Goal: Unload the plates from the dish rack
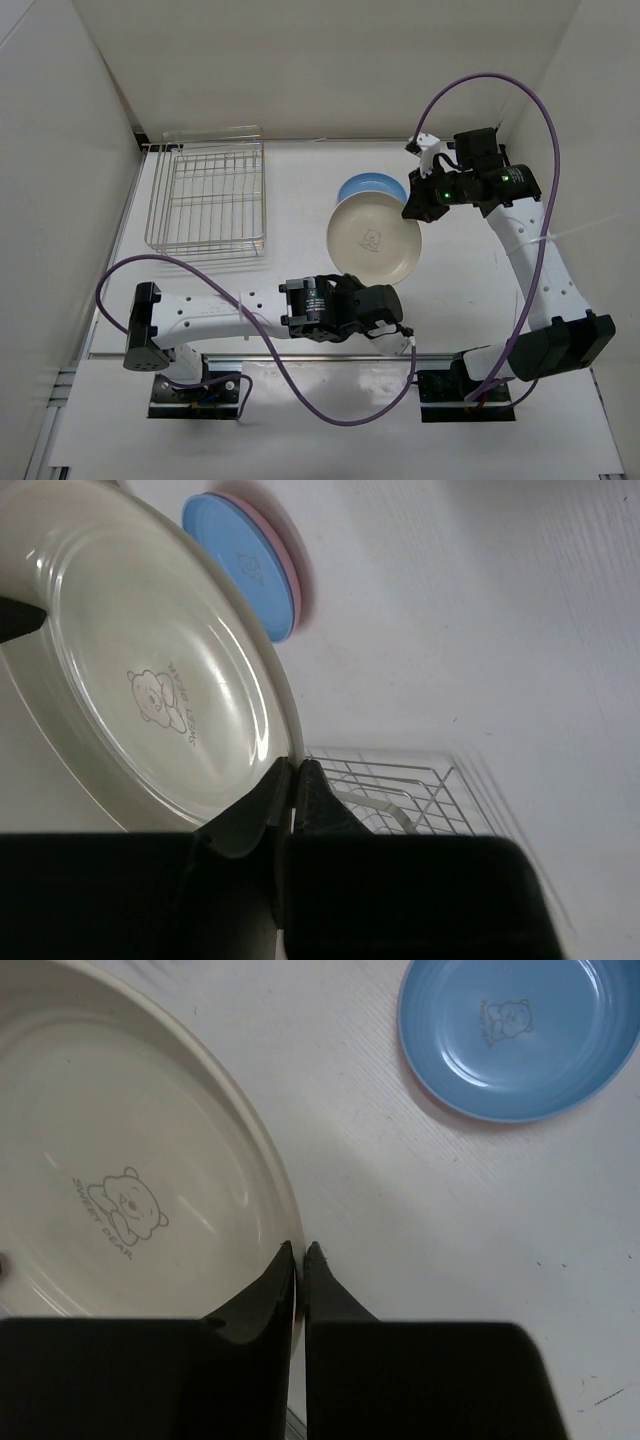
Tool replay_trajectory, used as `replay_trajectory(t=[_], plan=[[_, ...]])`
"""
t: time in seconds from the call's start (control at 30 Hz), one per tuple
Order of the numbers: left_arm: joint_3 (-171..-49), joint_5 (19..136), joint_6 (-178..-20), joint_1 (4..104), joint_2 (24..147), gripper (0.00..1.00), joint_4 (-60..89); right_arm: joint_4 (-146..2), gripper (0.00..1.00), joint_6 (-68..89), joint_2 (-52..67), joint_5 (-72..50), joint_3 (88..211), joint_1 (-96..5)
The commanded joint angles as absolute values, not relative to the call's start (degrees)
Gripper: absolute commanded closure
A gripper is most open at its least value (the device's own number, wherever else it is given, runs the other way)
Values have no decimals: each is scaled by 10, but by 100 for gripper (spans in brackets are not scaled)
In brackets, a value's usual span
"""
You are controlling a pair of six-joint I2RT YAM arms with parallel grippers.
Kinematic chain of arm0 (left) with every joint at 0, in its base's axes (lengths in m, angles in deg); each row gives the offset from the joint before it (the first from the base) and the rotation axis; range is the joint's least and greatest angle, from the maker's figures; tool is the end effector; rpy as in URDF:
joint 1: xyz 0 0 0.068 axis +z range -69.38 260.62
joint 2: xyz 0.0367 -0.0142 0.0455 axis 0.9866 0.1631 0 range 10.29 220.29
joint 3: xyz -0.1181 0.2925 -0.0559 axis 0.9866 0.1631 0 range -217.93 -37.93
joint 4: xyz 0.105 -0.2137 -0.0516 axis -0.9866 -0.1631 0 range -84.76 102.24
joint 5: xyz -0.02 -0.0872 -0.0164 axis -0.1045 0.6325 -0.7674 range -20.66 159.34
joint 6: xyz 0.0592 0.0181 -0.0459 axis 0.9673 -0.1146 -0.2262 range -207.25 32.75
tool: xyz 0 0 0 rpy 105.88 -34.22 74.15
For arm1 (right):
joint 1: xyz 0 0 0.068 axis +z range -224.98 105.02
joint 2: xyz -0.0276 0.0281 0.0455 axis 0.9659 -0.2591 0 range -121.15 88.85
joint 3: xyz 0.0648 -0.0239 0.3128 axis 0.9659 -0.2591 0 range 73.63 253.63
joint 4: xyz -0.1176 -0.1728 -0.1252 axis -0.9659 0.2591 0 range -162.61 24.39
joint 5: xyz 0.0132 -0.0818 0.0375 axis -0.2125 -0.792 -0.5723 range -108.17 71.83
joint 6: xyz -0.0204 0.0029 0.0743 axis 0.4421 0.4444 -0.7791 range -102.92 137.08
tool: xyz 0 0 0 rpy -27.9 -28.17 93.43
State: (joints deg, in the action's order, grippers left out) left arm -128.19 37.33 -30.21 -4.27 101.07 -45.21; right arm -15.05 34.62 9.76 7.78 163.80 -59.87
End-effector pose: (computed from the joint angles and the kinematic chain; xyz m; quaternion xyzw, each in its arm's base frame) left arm 0.0630 -0.3151 0.3744 0.8486 0.3733 0.1934 0.3212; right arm 0.2460 0.0962 0.4265 -0.3344 0.8451 0.2008 0.3656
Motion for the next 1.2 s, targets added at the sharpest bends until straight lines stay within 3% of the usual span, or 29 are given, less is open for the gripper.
replay_trajectory(t=[0.0,0.13,0.2,0.27,0.3,0.37,0.4,0.43,0.63,0.87,1.0,1.17], plan=[[-1303,354,-300,-46,1001,89,-416,-167,100,349,105,71,1641,-594],[-1303,344,-300,-36,1001,89,-404,-167,100,349,105,57,1641,-594],[-1303,344,-300,-21,1001,82,-394,-167,100,344,105,57,1641,-594],[-1303,338,-300,-4,1001,57,-376,-174,100,339,105,52,1641,-594],[-1303,338,-300,1,1001,29,-376,-174,100,339,105,52,1641,-594],[-1303,338,-306,17,1001,14,-370,-189,100,331,105,29,1641,-594],[-1303,338,-312,22,996,12,-370,-189,100,331,100,21,1641,-594],[-1309,338,-312,28,996,0,-370,-196,100,319,90,9,1646,-594],[-1438,338,-365,132,977,0,-376,-280,100,245,8,-51,1664,-614],[-1547,449,-481,445,919,0,-426,-375,100,159,-132,-74,1734,-646],[-1461,546,-567,604,841,0,-438,-388,100,138,-232,-72,1812,-665],[-1294,626,-632,652,752,0,-406,-393,100,133,-301,-59,1870,-677]])
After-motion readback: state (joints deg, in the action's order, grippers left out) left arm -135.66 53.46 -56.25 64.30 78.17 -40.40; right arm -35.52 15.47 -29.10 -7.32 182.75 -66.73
